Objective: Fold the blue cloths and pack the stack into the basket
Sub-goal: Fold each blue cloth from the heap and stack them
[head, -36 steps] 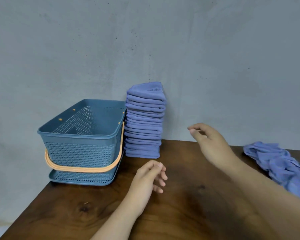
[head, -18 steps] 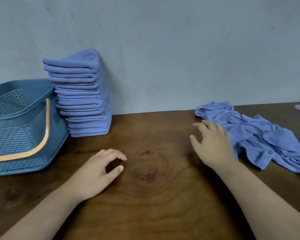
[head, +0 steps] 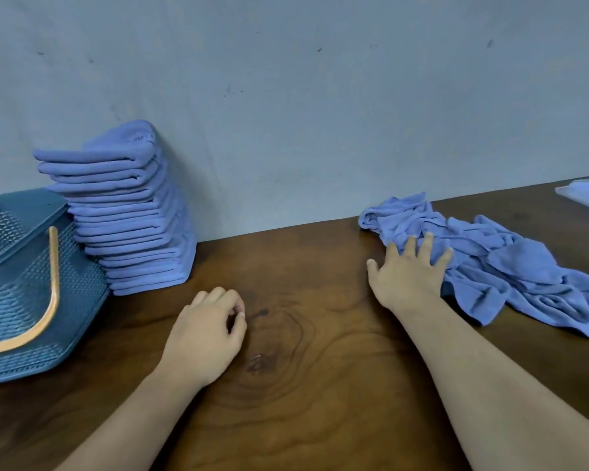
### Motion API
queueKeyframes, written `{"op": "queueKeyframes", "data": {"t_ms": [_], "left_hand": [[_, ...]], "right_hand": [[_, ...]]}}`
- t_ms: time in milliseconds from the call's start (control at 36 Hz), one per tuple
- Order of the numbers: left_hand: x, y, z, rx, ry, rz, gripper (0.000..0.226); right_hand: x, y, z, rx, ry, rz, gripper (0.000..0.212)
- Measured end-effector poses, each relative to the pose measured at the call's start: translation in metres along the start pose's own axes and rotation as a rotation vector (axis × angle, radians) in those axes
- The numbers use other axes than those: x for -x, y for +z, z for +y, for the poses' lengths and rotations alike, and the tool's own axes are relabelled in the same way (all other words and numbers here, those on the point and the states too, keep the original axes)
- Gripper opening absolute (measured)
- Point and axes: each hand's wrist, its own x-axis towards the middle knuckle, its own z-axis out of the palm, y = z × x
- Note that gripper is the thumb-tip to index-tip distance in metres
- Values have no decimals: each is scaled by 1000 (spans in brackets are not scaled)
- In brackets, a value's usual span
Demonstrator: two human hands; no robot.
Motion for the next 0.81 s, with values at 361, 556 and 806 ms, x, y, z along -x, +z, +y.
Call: {"op": "queueKeyframes", "data": {"t_ms": [361, 556, 806], "left_hand": [[8, -13, 0, 329, 70, -103, 18], [18, -13, 3, 453, 142, -89, 49], [14, 0, 1, 318, 261, -170, 62]], "right_hand": [[79, -29, -35, -576, -602, -45, 65], [96, -20, -41, -643, -851, -269, 55], [98, -28, -47, -1137, -785, -433, 26]]}}
